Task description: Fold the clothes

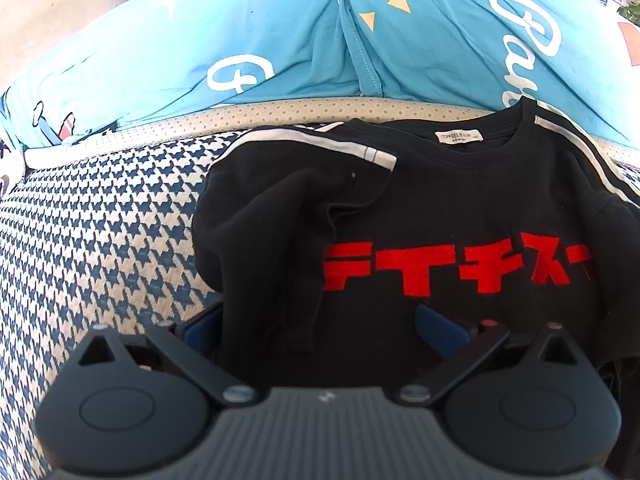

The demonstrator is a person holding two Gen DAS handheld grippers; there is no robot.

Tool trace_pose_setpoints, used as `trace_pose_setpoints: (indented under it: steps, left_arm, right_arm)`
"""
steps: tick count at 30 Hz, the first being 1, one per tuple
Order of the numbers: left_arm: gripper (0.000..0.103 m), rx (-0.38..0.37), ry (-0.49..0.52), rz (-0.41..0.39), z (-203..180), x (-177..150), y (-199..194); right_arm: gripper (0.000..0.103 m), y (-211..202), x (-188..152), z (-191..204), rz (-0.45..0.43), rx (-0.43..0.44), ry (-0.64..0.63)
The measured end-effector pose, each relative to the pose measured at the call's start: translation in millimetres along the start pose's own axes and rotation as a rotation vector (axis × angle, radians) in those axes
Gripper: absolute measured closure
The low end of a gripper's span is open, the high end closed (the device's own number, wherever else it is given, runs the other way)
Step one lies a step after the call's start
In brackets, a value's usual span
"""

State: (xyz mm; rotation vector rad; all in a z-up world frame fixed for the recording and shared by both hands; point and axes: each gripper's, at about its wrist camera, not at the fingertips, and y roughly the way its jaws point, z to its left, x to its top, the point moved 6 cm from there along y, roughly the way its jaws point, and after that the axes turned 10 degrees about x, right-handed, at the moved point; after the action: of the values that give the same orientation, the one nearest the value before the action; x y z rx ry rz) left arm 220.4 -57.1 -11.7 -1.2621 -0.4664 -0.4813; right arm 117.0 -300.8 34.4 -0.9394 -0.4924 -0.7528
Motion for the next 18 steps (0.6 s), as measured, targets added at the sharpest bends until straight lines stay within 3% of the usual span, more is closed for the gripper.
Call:
trace_pose_setpoints:
  steps: [7,18]
  left_arm:
    - [0.000,-0.001,0.001,-0.003,0,0,1]
    - [0.000,0.007,0.026,-0.015,-3,0,-6]
  right_arm:
    - [0.097,-4,4,3,-0.026,-0.025,-0.028]
    - [0.099,-31,71,-31,-0.233,-0.247,-0.117]
